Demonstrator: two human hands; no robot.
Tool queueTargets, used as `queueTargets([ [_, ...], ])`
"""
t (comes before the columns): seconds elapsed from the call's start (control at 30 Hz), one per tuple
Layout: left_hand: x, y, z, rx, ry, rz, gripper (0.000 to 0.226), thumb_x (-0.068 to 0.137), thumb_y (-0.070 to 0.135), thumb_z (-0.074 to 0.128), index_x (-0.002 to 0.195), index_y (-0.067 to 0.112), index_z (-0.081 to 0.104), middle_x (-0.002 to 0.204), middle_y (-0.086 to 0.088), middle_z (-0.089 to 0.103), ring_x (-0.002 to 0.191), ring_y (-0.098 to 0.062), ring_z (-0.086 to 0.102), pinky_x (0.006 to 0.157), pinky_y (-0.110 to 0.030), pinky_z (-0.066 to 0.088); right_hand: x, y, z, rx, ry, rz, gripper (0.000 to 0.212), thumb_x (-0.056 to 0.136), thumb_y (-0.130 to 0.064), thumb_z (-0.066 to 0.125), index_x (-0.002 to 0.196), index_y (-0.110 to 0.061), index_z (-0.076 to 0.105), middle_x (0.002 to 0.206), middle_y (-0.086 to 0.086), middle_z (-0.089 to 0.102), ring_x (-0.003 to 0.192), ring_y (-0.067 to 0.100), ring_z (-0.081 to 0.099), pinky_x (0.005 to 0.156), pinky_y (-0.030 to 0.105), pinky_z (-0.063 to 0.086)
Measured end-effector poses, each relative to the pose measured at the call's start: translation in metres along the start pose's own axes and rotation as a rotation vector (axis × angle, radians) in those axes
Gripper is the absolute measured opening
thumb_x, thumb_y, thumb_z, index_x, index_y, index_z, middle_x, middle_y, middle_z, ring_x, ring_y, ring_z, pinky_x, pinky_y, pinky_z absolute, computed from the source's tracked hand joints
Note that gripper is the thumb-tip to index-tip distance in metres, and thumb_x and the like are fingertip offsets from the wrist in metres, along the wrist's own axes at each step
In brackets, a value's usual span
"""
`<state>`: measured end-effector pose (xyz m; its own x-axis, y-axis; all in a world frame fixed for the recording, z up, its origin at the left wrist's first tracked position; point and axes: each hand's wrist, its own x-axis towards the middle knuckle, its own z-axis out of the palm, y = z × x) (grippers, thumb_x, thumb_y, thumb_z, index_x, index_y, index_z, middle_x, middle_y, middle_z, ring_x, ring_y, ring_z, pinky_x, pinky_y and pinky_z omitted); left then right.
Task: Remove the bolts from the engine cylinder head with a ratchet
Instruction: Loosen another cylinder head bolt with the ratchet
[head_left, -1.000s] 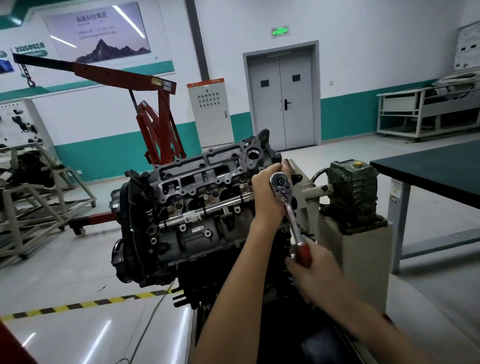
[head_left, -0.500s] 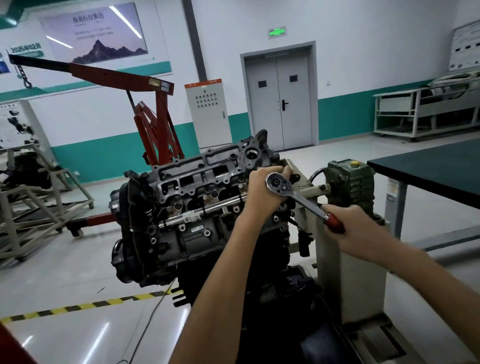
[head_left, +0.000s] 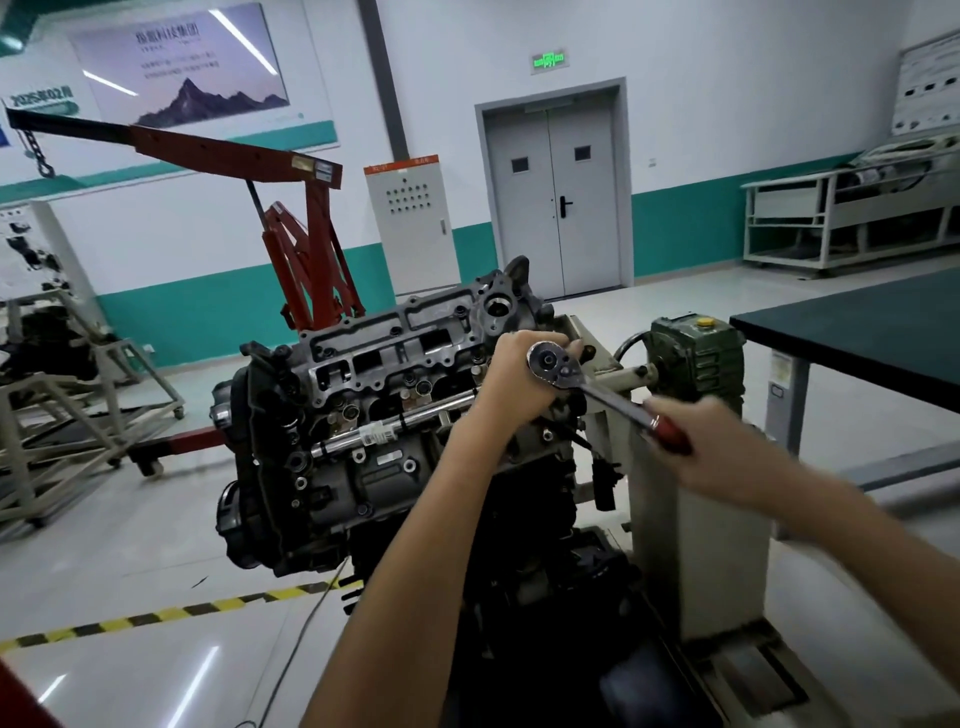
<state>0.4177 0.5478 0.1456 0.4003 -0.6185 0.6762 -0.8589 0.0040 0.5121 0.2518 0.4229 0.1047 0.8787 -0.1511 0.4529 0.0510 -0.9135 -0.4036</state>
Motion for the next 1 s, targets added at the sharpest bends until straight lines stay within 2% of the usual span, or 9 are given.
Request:
queueTargets([
  [0.13,-0.002,-0.001,0.004,-0.072,0.133,-0.033,0.048,0.095,0.011,0.056,0.050,0.009,0.039,0.047,-0.004,0.036,0.046,-0.011,0.030,0.048,-0.027,0.026,0.007,0.000,-0.010,-0.098,0.032,-0.011,0.017,0.081,-0.009,0.062,0.085,-0.021,0.050,0.062,-0.010,0.053,0.053,0.003,0.054,0.049,0.014,0.043],
  [0.23,-0.003,0.001,0.019,-0.107,0.299,-0.055,0.049,0.097,0.012,0.054,0.052,-0.004,0.045,0.047,-0.012,0.041,0.046,-0.012,0.033,0.046,-0.032,0.027,-0.017,-0.028,0.047,0.241,0.158,0.181,0.012,0.079,-0.005,0.063,0.081,-0.012,0.053,0.060,0.001,0.052,0.048,0.012,0.046,0.047,0.024,0.041],
  [0.3,-0.002,0.002,0.026,-0.102,0.379,-0.074,0.048,0.097,0.011,0.053,0.052,-0.004,0.044,0.047,-0.008,0.038,0.046,-0.010,0.031,0.045,-0.030,0.026,-0.025,-0.059,0.084,0.514,0.247,0.289,0.020,0.079,-0.004,0.063,0.074,-0.015,0.048,0.055,-0.001,0.048,0.043,0.011,0.042,0.044,0.020,0.036],
  [0.4,0.000,0.003,0.029,-0.070,0.442,-0.093,0.047,0.096,0.008,0.052,0.052,-0.001,0.039,0.049,-0.013,0.034,0.049,-0.015,0.029,0.046,-0.032,0.025,-0.020,-0.091,0.115,0.809,0.258,0.305,0.024,0.081,-0.002,0.057,0.071,-0.021,0.048,0.050,-0.001,0.046,0.034,0.009,0.041,0.037,0.020,0.036],
  [0.53,-0.002,-0.001,0.023,-0.152,0.348,-0.038,0.047,0.096,0.008,0.054,0.053,-0.004,0.040,0.049,-0.007,0.037,0.047,-0.013,0.032,0.045,-0.030,0.026,-0.019,-0.053,0.081,0.460,0.210,0.216,0.017,0.076,0.003,0.059,0.074,-0.013,0.053,0.052,0.002,0.048,0.041,0.007,0.041,0.042,0.019,0.035],
  [0.67,-0.003,-0.005,0.006,-0.010,0.149,0.118,0.046,0.092,0.007,0.058,0.051,0.011,0.037,0.046,0.002,0.034,0.045,-0.012,0.027,0.046,-0.020,0.023,0.000,-0.001,0.002,0.016,-0.044,0.011,0.027,0.080,-0.003,0.063,0.084,-0.028,0.055,0.062,-0.004,0.056,0.047,0.006,0.055,0.047,0.016,0.044],
  [0.77,-0.004,-0.005,0.002,0.038,0.145,0.176,0.051,0.089,0.008,0.058,0.050,0.023,0.029,0.044,0.008,0.030,0.046,-0.009,0.023,0.047,-0.014,0.021,0.020,0.010,-0.027,-0.235,-0.010,-0.094,0.028,0.080,-0.008,0.064,0.105,-0.020,0.060,0.062,-0.012,0.056,0.052,0.001,0.057,0.052,0.011,0.041],
  [0.9,-0.004,-0.005,0.017,-0.085,0.282,0.126,0.052,0.093,0.007,0.054,0.049,0.024,0.030,0.044,0.013,0.029,0.041,-0.007,0.025,0.044,-0.018,0.019,-0.007,-0.007,0.020,0.091,0.032,0.092,0.020,0.081,-0.005,0.063,0.088,-0.021,0.052,0.067,0.002,0.056,0.053,0.009,0.055,0.052,0.013,0.041],
  [1.0,-0.001,-0.006,0.029,-0.154,0.374,0.041,0.050,0.093,0.005,0.053,0.050,0.015,0.030,0.045,-0.003,0.029,0.046,-0.009,0.024,0.044,-0.027,0.021,-0.026,-0.050,0.076,0.449,0.229,0.255,0.018,0.079,-0.001,0.063,0.078,-0.015,0.050,0.055,0.001,0.049,0.042,0.005,0.044,0.042,0.010,0.032],
])
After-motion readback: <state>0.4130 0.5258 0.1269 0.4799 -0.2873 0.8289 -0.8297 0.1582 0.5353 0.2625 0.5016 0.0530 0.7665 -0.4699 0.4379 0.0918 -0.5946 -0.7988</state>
